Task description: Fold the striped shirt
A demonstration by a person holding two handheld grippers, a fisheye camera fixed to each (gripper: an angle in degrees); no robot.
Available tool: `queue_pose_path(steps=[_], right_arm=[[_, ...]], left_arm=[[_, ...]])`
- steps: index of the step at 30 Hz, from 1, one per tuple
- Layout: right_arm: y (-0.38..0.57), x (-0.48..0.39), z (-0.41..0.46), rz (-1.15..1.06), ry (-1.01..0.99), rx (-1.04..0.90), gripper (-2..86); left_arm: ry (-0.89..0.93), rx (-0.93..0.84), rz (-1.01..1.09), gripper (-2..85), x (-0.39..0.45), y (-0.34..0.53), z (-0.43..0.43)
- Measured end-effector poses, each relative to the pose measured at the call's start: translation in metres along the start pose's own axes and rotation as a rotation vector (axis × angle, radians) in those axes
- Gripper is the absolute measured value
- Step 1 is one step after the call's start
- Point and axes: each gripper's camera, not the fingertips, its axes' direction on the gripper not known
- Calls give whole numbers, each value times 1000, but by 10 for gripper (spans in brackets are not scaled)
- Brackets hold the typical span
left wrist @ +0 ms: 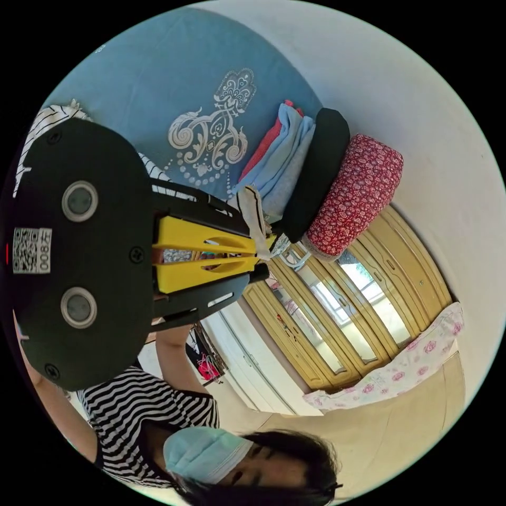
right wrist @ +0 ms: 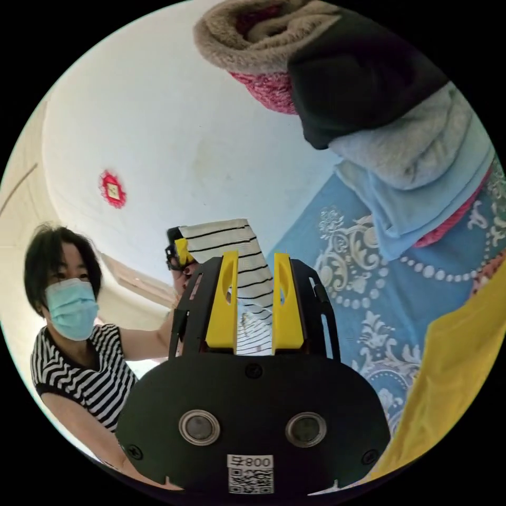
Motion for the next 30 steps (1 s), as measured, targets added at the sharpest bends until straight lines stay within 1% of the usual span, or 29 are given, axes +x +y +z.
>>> queue_pose_path(steps=[2, 5, 8, 12, 14, 19, 22, 27, 30], right_arm=[[-2, 6, 7, -9, -123, -42, 108], [-4, 14, 17, -12, -245, -84, 118], [-5, 22, 27, 0, -347, -91, 123], [-10, 32, 40, 23, -401, -116, 129], [-14, 39, 50, 43, -464, -152, 130], [-20, 41, 61, 24, -523, -185, 130], [-19, 41, 66, 5, -617, -178, 128], [-15, 38, 76, -7, -672, -177, 109], [-15, 34, 84, -32, -673, -204, 72]], left_arm=[[55, -19, 4, 6, 3, -5, -10], [104, -19, -5, 6, 8, -10, -26], [116, -11, -16, 6, 15, -16, -39], [145, -2, -24, 6, 26, -28, -49], [158, -17, -20, 6, 34, -39, -52], [188, -62, 4, 6, 56, -57, -54], [182, -74, 9, 6, 68, -67, -58], [165, -88, -16, 6, 80, -79, -65], [143, -96, -32, 6, 90, -85, -71]])
